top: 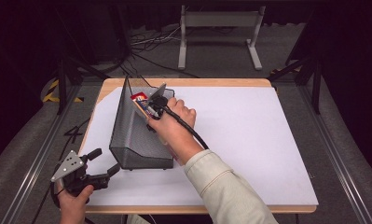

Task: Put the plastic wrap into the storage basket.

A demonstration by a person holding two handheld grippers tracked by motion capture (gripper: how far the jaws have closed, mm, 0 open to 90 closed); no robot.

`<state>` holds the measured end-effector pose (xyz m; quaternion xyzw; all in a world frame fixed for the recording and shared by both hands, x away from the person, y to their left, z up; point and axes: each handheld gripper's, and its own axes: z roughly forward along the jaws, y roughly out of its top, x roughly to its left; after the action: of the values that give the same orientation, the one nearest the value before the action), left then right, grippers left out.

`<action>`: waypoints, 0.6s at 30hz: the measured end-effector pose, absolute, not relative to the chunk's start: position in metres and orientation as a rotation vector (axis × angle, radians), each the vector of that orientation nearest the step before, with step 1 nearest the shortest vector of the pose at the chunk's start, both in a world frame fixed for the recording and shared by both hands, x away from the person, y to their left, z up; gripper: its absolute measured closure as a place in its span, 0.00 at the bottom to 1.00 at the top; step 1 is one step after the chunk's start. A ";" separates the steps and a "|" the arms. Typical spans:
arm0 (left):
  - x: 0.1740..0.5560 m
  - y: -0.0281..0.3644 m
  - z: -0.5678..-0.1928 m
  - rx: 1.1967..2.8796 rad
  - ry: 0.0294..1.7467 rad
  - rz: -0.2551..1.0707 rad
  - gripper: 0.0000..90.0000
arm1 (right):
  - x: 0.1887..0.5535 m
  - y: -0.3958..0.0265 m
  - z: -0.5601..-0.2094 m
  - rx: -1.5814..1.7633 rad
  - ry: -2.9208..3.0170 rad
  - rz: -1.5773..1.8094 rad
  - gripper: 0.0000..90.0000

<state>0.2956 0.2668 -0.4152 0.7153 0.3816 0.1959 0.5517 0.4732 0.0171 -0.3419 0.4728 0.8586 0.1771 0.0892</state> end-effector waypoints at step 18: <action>0.295 0.268 -0.416 1.684 0.910 0.460 0.10 | 0.477 0.026 -0.348 1.381 2.559 0.525 0.41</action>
<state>0.2954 0.2684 -0.4159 0.7124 0.3849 0.1948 0.5535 0.4768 0.0258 -0.3477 0.4654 0.8622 0.1769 0.0932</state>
